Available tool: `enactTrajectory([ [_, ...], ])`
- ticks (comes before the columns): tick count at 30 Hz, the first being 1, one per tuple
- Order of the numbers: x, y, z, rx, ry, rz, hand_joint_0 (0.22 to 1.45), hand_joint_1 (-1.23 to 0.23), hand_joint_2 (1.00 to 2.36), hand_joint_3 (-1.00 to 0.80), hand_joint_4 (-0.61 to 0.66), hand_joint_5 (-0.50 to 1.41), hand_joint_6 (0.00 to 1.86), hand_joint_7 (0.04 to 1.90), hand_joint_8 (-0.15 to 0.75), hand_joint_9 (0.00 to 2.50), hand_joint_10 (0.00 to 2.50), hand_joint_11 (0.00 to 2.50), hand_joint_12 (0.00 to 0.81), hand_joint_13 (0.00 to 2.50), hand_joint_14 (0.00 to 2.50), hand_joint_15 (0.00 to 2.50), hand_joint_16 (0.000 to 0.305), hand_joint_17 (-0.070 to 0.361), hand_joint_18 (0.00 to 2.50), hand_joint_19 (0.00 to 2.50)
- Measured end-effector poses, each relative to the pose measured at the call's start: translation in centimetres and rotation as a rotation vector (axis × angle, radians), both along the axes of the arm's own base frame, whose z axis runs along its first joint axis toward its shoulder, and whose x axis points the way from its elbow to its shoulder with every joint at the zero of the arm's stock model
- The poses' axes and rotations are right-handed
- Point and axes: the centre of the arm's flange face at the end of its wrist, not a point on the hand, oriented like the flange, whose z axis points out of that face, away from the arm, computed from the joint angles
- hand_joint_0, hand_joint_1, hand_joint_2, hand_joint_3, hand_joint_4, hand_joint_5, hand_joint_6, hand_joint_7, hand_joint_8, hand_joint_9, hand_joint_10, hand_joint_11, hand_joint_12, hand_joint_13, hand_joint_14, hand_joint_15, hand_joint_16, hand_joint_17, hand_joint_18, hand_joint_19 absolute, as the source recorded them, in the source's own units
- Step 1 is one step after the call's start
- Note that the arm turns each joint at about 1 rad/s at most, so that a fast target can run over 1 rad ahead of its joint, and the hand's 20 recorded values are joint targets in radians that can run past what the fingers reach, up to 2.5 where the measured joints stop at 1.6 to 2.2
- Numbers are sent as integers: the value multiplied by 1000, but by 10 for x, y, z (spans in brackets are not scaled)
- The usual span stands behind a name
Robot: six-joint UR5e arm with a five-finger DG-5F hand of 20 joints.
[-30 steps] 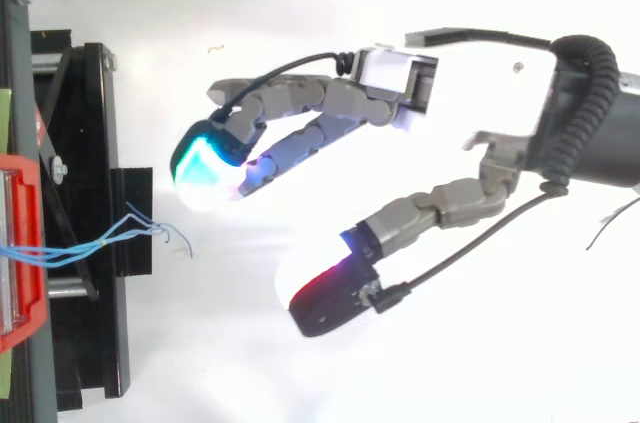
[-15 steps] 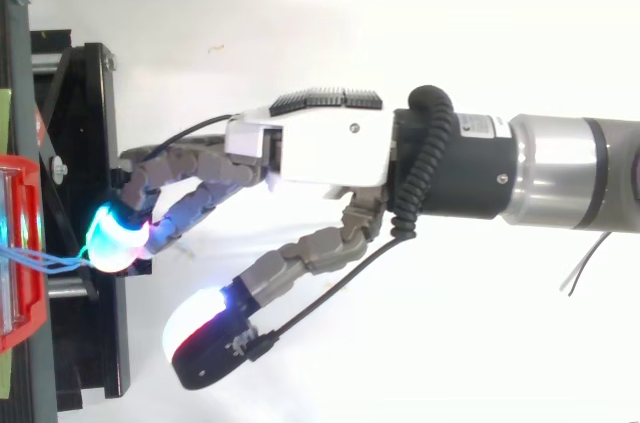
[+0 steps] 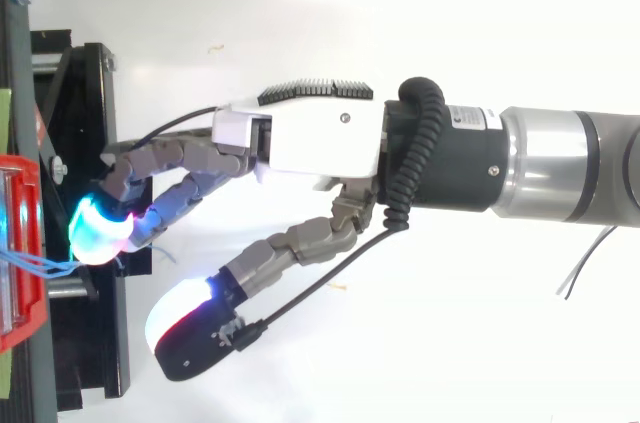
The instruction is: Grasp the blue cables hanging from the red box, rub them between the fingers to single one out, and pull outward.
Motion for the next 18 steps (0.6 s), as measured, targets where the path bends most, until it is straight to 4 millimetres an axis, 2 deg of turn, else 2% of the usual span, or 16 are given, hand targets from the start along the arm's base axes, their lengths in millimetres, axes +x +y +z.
enactTrajectory([
  [12, 1, -23, 5, -13, -10, -25, 463, -642, 1000, -500, 378, -112, 503, 794, 291, 552, 3, 114, 395, 231, 6, 150, 57, 129, 0, 313],
  [18, 1, -29, 5, -59, -10, -37, 512, -677, 1005, -419, 367, -96, 503, 909, 291, 587, 6, 182, 376, 277, 8, 189, 52, 117, 35, 349],
])
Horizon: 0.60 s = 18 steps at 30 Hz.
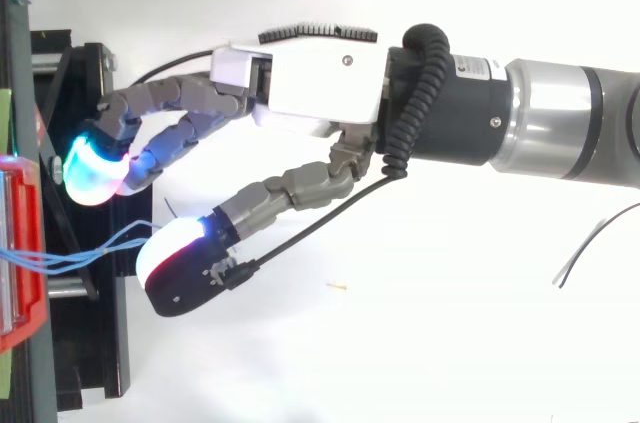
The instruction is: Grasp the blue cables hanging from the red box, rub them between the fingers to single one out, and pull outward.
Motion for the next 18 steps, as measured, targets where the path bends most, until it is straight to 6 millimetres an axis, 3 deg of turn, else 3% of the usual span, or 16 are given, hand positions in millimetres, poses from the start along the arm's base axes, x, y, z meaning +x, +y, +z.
enactTrajectory([
  [7, 2, 3, 1, -46, -13, -1, 561, -729, 1010, -353, 314, -82, 503, 1041, 287, 594, 6, 211, 364, 290, 8, 206, 49, 110, 59, 359],
  [18, 9, 31, -13, 5, -39, 13, 555, -737, 1008, -382, 286, -73, 502, 1113, 293, 599, 9, 229, 369, 301, 10, 219, 50, 113, 70, 391],
])
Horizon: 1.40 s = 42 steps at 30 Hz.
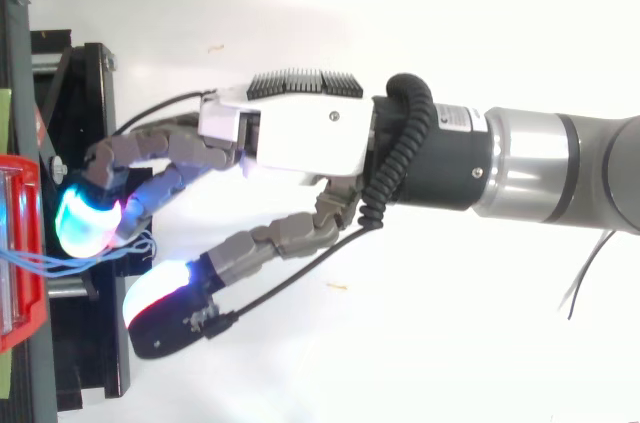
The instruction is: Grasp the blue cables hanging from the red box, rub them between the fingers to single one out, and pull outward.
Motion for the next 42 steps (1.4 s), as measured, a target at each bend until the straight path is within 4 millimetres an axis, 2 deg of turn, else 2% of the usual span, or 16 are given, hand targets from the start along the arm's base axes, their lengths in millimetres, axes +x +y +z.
enactTrajectory([
  [3, 1, 7, 0, 55, -8, 9, 555, -736, 1008, -380, 269, -69, 502, 1148, 296, 605, 7, 231, 370, 305, 9, 224, 50, 113, 74, 394],
  [6, 1, 11, 0, 110, -14, 17, 566, -740, 1010, -361, 200, -59, 500, 1263, 298, 610, 8, 250, 370, 318, 9, 227, 50, 113, 91, 402],
  [8, 1, 13, 0, 136, -17, 21, 572, -745, 1012, -328, 165, -82, 612, 1089, 300, 627, 8, 270, 371, 331, 10, 235, 50, 113, 108, 399],
  [10, 1, 14, 0, 160, -18, 28, 572, -744, 1014, -288, 134, -98, 670, 1030, 305, 629, 9, 303, 372, 332, 10, 236, 50, 114, 115, 397],
  [11, 1, 14, 0, 168, -18, 31, 573, -750, 1014, -252, 133, -125, 766, 894, 306, 628, 10, 322, 372, 333, 10, 246, 50, 114, 116, 395],
  [13, 1, 15, 0, 181, -18, 40, 579, -768, 1016, -208, 113, -153, 846, 847, 310, 630, 10, 359, 375, 340, 10, 249, 51, 114, 121, 404],
  [14, 1, 16, 0, 184, -18, 42, 584, -787, 1016, -166, 111, -164, 907, 754, 311, 632, 11, 372, 377, 351, 10, 259, 51, 115, 126, 403],
  [22, -1, 12, -2, 194, 1, 46, 600, -806, 1017, -127, 98, -161, 927, 772, 328, 656, 11, 406, 389, 378, 11, 264, 54, 121, 172, 399],
  [35, -15, 10, -7, 185, 126, 99, 630, -832, 1018, -196, 109, -160, 926, 803, 327, 686, 12, 446, 389, 408, 14, 302, 53, 119, 166, 443],
  [42, -22, 10, 8, 184, 151, 99, 597, -781, 1016, -223, 167, -149, 923, 824, 340, 694, 12, 443, 391, 400, 12, 316, 52, 118, 104, 477],
])
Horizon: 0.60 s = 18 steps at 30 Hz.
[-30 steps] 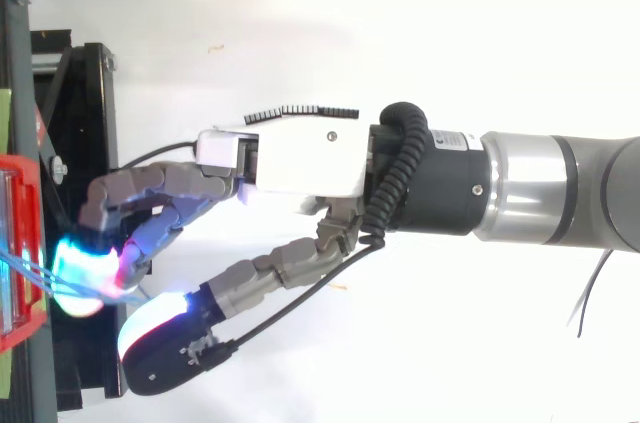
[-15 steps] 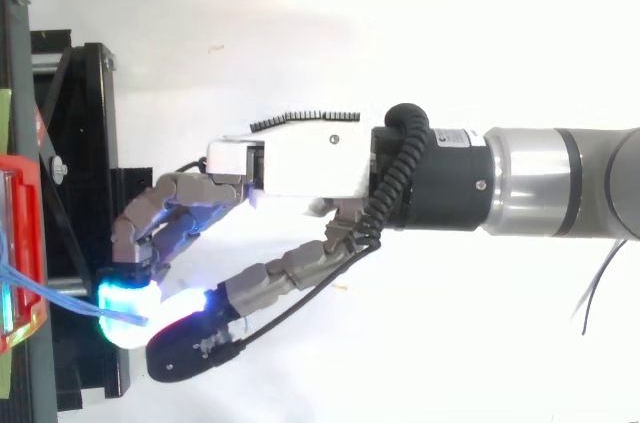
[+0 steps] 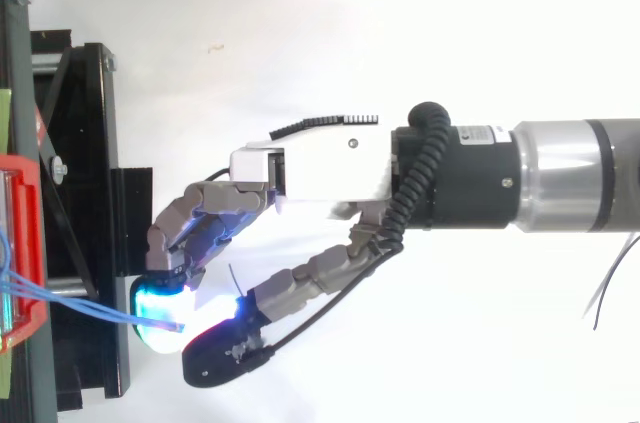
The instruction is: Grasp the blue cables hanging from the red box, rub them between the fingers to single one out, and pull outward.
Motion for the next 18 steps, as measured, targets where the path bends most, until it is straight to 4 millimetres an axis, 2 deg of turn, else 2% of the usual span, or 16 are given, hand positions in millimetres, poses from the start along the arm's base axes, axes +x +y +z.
enactTrajectory([
  [11, -15, 1, 32, -7, 47, 2, 565, -680, 1012, -324, 147, -125, 900, 865, 350, 779, 14, 460, 395, 422, 13, 325, 52, 116, 84, 485],
  [18, -23, 1, 48, 9, 66, -1, 557, -750, 1006, -430, 152, -119, 894, 902, 348, 831, 13, 471, 398, 486, 14, 337, 52, 117, 168, 463],
])
